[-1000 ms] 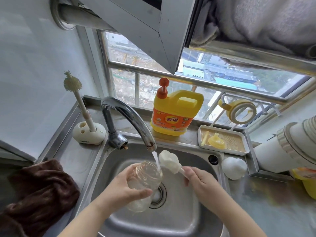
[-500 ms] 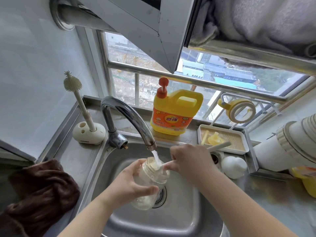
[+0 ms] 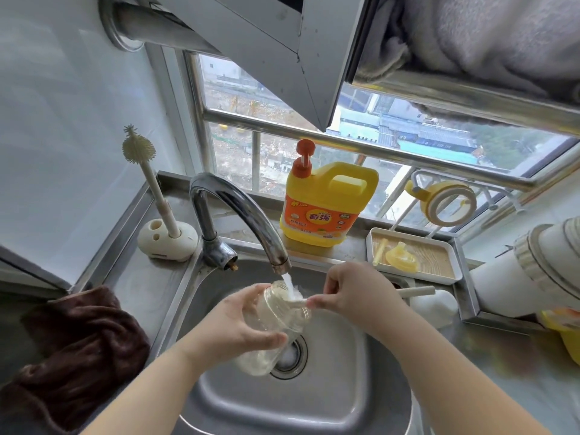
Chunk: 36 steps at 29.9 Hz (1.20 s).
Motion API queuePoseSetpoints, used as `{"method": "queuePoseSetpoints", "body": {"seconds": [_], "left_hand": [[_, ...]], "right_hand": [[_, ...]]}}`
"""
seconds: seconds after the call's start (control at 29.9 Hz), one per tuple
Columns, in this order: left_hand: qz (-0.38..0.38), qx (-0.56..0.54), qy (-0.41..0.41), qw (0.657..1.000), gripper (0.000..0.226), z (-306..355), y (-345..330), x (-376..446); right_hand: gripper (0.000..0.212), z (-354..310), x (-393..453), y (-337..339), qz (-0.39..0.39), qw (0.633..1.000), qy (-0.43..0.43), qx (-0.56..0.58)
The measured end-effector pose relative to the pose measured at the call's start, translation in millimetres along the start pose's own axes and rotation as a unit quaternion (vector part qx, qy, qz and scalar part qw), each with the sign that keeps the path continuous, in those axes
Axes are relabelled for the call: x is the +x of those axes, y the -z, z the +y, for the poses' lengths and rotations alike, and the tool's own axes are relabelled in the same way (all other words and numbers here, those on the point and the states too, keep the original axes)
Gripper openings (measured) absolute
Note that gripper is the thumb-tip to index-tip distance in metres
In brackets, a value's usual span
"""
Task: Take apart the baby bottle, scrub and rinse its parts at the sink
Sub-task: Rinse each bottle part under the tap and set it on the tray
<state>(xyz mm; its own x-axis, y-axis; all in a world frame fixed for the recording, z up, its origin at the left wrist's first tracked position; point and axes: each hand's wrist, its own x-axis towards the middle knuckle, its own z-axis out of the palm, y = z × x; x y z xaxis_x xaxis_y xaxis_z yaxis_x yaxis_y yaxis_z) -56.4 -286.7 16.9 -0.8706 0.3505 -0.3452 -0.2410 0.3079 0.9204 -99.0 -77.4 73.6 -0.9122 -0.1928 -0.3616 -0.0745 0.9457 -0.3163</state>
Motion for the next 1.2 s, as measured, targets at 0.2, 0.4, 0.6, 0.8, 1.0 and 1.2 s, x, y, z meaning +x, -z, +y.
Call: {"method": "queuePoseSetpoints", "body": {"seconds": [0.2,0.4,0.6,0.8,1.0,1.2], "left_hand": [[-0.006,0.027,0.007,1.000,0.071,7,0,1],[-0.022,0.035,0.007,0.999,0.065,20,-5,4],[-0.026,0.004,-0.015,1.000,0.062,11,-1,4],[0.041,-0.079,0.001,0.996,0.096,-8,1,-2],[-0.006,-0.429,0.108,0.897,0.103,-28,-14,-5],[-0.063,-0.475,0.154,0.864,0.073,-20,-16,-5]], "right_hand": [[0.041,3,-2,-2,-0.001,1.000,-0.015,0.023],[0.035,-11,-3,-2,0.013,0.999,0.013,-0.032],[0.026,-5,-5,-4,-0.043,0.997,-0.010,0.061],[0.030,1,-5,-19,-0.047,0.991,-0.038,0.119],[0.031,-3,-10,-25,-0.033,0.989,-0.043,0.135],[0.026,-4,-14,-28,-0.012,0.990,-0.044,0.136]]}}
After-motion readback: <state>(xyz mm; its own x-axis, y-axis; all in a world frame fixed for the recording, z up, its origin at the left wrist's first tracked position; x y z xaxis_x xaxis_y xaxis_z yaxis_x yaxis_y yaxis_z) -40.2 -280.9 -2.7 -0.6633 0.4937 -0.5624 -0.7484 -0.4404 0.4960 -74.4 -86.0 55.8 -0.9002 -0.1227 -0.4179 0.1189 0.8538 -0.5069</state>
